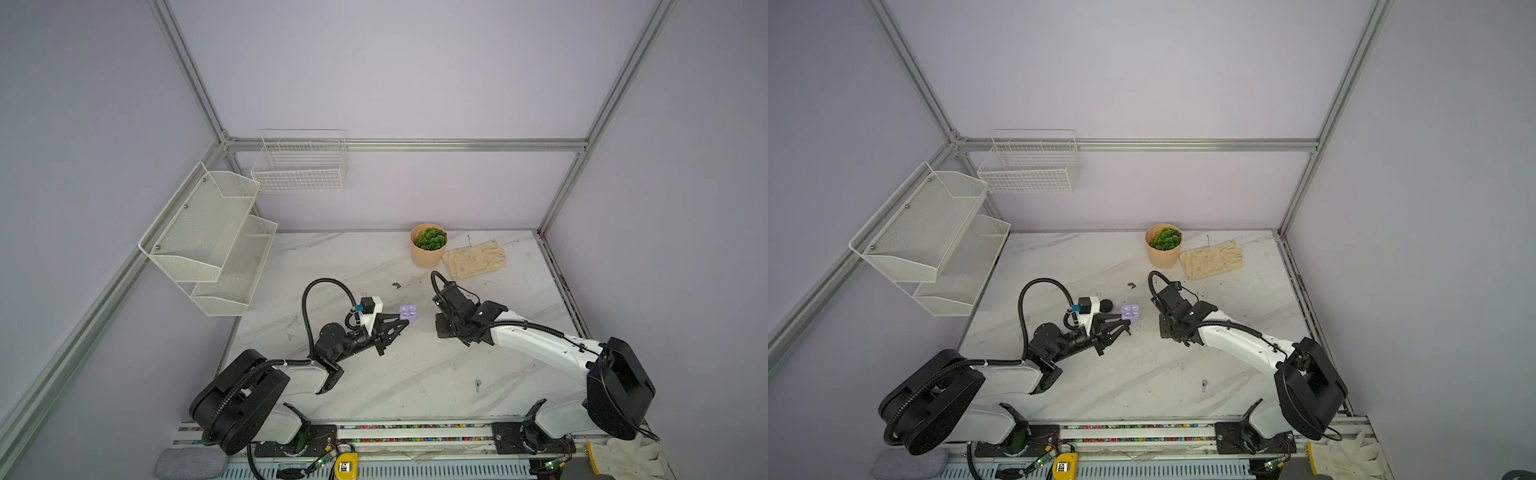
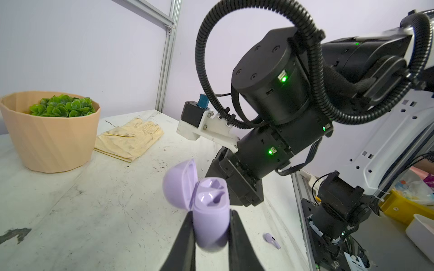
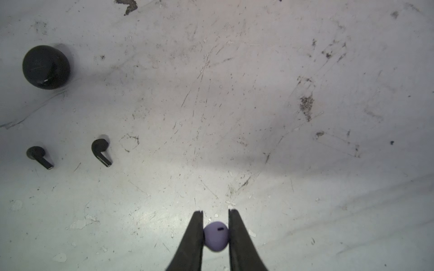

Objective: Insert the wireless bluetooth earbuds into the charging case
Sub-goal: 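Carry the earbud with the right gripper over the case in the left gripper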

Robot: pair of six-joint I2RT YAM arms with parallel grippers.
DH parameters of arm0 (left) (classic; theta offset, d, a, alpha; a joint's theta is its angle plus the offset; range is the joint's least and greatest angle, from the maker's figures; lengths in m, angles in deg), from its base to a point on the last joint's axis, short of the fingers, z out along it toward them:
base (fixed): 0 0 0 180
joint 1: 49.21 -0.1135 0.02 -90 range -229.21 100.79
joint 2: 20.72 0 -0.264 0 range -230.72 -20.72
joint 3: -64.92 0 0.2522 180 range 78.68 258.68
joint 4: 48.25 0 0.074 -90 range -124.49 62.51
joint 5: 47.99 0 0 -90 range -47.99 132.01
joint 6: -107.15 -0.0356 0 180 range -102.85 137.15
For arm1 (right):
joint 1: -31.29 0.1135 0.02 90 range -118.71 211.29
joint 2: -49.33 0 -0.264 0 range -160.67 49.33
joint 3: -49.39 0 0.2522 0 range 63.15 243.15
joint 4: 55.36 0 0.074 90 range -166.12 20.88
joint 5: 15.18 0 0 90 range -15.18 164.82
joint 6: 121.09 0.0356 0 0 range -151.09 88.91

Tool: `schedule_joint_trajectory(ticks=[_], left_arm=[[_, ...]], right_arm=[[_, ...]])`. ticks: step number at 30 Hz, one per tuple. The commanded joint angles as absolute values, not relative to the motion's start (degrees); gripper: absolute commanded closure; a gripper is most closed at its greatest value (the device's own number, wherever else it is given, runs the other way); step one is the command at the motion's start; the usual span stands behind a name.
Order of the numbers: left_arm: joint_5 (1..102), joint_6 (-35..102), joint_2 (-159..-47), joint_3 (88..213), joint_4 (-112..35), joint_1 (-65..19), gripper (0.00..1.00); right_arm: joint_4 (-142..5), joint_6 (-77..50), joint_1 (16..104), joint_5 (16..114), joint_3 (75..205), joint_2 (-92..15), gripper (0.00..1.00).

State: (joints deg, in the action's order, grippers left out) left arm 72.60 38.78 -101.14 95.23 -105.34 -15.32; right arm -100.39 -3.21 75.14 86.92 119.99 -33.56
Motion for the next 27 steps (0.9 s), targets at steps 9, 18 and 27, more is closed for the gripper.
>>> schedule_joint_trajectory(ticks=[9, 18, 27], left_arm=[[73.2, 34.7, -107.2, 103.6, -111.3, -15.5, 1.00], [78.0, 34.3, -113.3, 107.1, -117.0, -17.4, 1.00], [81.6, 35.7, -115.9, 110.5, -118.4, -18.0, 1.00]], right_arm=[[-111.8, -9.3, 74.8, 92.2, 129.7, -30.7, 0.80], [-124.1, -18.8, 74.7, 95.2, 142.3, -31.3, 0.82], [-131.4, -22.2, 79.0, 98.3, 156.3, -36.0, 0.83]])
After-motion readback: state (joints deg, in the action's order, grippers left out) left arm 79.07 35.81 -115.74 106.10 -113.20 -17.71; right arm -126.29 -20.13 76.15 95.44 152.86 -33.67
